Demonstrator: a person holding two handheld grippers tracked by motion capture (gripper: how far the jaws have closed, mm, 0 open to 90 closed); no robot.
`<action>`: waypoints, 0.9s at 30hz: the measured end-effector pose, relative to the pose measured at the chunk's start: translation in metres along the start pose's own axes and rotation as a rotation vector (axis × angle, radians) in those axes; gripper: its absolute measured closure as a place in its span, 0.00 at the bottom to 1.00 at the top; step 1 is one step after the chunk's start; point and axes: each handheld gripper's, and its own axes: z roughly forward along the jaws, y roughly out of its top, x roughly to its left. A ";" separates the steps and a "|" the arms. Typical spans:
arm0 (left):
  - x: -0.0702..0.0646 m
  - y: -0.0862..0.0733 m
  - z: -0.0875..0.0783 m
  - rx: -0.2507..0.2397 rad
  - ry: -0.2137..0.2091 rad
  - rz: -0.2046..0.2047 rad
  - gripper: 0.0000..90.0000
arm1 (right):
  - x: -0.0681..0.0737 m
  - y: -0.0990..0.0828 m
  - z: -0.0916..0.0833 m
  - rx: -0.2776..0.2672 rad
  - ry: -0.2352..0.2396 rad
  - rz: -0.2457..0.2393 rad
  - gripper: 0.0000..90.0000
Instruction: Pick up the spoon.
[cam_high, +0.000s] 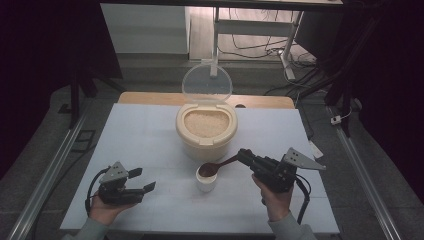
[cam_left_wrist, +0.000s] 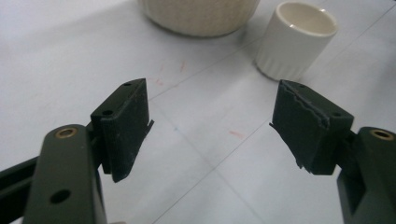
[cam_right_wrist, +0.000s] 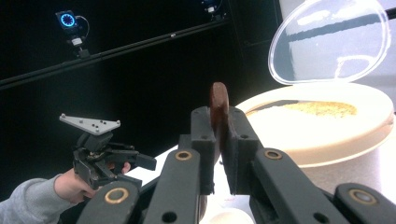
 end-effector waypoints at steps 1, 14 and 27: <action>0.003 -0.003 -0.001 0.006 0.006 -0.007 0.30 | 0.000 0.001 -0.001 -0.002 -0.001 -0.001 0.93; 0.011 -0.008 0.001 0.018 0.040 -0.023 0.29 | -0.008 0.012 -0.016 -0.050 -0.038 -0.008 0.93; 0.010 -0.009 0.003 0.029 0.057 -0.009 0.28 | -0.012 0.021 -0.026 -0.091 -0.066 -0.010 0.93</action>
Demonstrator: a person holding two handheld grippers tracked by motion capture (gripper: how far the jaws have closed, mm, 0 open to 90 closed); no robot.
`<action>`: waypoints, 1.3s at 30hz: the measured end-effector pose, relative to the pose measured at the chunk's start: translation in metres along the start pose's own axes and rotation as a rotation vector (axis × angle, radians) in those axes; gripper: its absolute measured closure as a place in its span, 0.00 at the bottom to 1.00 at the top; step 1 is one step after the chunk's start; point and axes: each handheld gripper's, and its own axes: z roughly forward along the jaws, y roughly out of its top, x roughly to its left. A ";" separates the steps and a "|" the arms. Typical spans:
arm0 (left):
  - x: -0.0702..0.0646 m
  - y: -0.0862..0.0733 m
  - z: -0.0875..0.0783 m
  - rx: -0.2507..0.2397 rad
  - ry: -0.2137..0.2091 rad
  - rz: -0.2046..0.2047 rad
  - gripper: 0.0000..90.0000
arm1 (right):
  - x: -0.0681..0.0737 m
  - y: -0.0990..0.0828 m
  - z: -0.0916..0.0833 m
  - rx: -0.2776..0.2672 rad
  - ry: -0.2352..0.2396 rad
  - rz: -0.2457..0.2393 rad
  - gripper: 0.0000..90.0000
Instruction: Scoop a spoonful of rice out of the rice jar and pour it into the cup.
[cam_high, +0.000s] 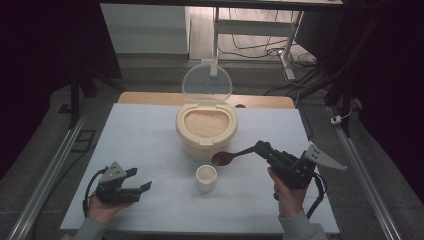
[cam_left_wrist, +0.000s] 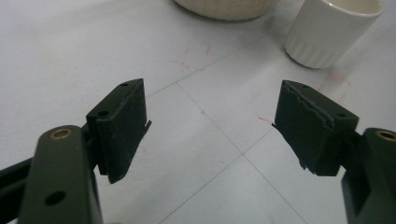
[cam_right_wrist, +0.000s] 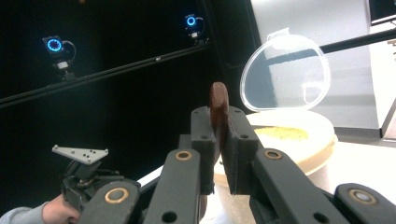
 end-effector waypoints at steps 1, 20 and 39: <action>0.000 0.000 0.000 0.001 0.000 0.001 0.28 | 0.000 0.001 -0.001 -0.004 -0.001 -0.002 0.93; -0.002 0.001 0.003 0.014 -0.005 0.015 0.26 | -0.006 0.029 -0.002 -0.085 -0.030 -0.016 0.93; -0.002 0.002 0.007 0.028 -0.011 0.025 0.26 | -0.034 0.048 0.021 -0.102 -0.098 0.029 0.93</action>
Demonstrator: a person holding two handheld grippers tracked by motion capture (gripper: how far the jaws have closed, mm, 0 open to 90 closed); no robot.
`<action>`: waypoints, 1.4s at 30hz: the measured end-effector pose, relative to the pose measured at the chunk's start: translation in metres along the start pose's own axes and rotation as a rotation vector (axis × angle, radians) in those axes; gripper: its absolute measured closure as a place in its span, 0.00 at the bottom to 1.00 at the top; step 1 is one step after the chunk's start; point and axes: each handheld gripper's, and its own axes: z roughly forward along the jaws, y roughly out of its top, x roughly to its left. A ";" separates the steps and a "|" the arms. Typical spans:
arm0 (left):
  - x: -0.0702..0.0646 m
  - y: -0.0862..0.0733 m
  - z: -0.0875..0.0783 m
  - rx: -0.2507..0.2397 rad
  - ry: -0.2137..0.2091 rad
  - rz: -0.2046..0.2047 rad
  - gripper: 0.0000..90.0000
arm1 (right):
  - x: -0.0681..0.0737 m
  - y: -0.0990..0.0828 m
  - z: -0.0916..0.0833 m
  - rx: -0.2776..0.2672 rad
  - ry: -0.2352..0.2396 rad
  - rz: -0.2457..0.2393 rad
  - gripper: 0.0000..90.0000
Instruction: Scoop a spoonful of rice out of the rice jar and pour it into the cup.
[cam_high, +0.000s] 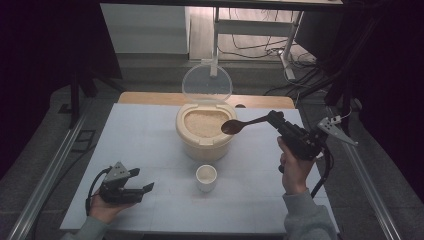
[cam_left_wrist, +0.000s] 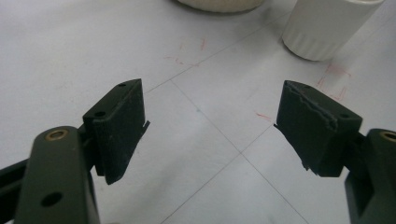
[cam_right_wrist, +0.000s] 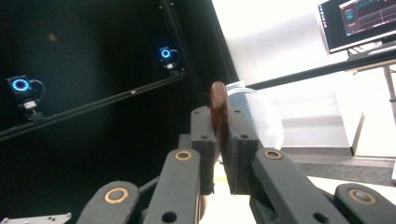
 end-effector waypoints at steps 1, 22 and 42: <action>0.000 0.000 0.000 0.001 0.001 0.001 0.26 | -0.001 0.001 0.002 0.006 -0.001 -0.005 0.93; 0.000 0.000 0.001 0.008 -0.007 0.006 0.26 | -0.007 0.009 0.041 0.067 -0.078 -0.054 0.93; 0.000 -0.001 0.003 0.015 -0.012 0.007 0.26 | -0.009 -0.013 0.083 0.181 -0.176 -0.195 0.93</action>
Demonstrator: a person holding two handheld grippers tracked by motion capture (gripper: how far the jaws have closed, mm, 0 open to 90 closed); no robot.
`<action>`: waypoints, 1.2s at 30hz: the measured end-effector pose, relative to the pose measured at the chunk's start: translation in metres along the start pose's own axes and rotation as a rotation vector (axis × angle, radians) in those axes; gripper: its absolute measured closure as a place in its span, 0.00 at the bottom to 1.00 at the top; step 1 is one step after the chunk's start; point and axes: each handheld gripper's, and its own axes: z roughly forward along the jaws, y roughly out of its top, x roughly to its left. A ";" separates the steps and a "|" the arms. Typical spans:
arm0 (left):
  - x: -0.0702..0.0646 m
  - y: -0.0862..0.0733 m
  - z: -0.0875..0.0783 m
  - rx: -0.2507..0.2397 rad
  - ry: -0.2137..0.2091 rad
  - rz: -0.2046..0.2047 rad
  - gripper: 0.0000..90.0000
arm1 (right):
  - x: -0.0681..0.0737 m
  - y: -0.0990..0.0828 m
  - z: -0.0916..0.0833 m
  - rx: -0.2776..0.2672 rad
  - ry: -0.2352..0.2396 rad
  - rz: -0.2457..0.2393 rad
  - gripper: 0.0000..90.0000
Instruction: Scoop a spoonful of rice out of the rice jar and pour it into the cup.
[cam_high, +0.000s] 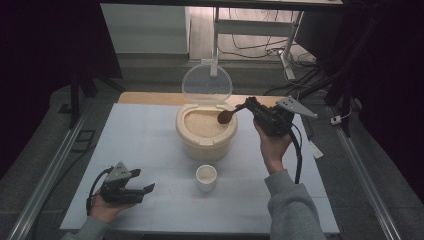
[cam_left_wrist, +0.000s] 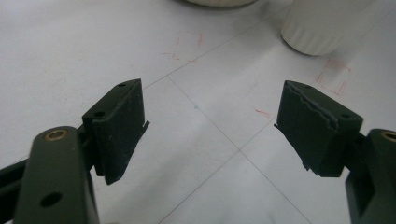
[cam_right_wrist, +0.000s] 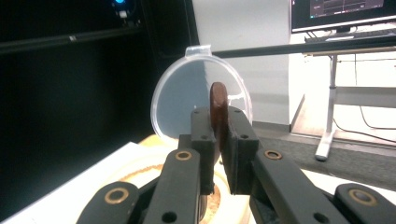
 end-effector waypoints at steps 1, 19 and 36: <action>0.000 0.000 0.000 0.001 0.000 0.000 0.26 | 0.000 -0.001 0.001 0.004 -0.001 -0.005 0.93; 0.000 0.000 0.000 0.002 -0.002 0.002 0.26 | 0.004 -0.019 0.020 0.109 0.031 0.072 0.93; 0.000 0.000 0.001 0.006 -0.001 0.007 0.26 | -0.009 -0.034 0.020 0.122 0.041 0.356 0.92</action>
